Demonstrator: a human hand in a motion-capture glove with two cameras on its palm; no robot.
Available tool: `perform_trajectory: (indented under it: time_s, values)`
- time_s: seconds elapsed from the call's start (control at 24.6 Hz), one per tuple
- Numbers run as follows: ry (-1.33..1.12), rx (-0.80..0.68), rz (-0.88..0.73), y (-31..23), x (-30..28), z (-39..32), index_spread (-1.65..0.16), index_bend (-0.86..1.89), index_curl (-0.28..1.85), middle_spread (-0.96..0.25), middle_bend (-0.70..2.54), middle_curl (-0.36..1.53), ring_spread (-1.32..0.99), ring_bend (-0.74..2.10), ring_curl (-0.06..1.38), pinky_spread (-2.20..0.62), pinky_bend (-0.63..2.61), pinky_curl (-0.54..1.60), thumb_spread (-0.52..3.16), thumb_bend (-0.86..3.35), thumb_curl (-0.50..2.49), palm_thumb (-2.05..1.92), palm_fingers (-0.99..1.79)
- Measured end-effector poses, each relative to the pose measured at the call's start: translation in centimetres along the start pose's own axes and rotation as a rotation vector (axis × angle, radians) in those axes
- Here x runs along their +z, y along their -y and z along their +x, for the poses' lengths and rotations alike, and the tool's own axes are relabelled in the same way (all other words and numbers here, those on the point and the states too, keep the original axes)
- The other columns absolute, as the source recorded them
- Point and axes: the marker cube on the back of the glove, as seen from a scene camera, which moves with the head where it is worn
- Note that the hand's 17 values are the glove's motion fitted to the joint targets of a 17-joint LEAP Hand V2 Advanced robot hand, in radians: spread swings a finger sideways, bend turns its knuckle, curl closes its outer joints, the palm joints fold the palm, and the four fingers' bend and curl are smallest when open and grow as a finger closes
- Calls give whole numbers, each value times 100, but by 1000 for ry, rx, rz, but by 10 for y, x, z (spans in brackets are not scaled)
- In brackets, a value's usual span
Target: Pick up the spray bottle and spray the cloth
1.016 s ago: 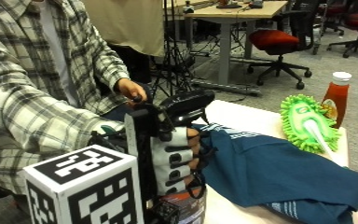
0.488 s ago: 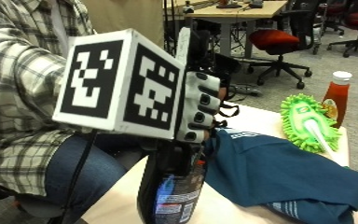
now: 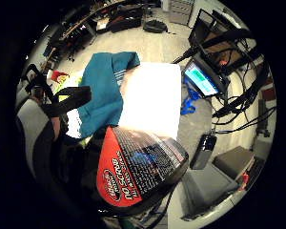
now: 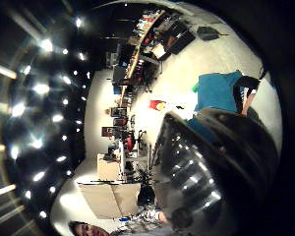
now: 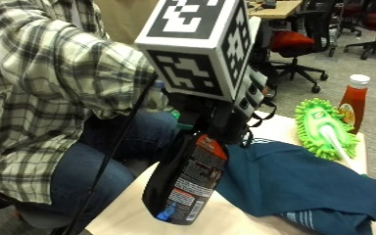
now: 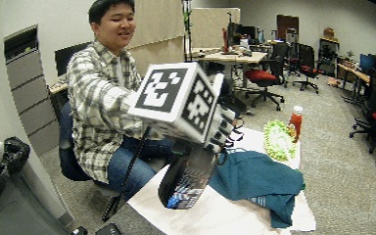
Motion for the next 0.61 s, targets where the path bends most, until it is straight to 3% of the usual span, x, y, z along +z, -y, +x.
perform_trajectory:
  time_s: [0.61]
  values:
    - [-405,24,-137,16,59,-20,-26,43,57,-13,63,51,-24,65,49,-19,35,42,-7,-3,72,103,138]
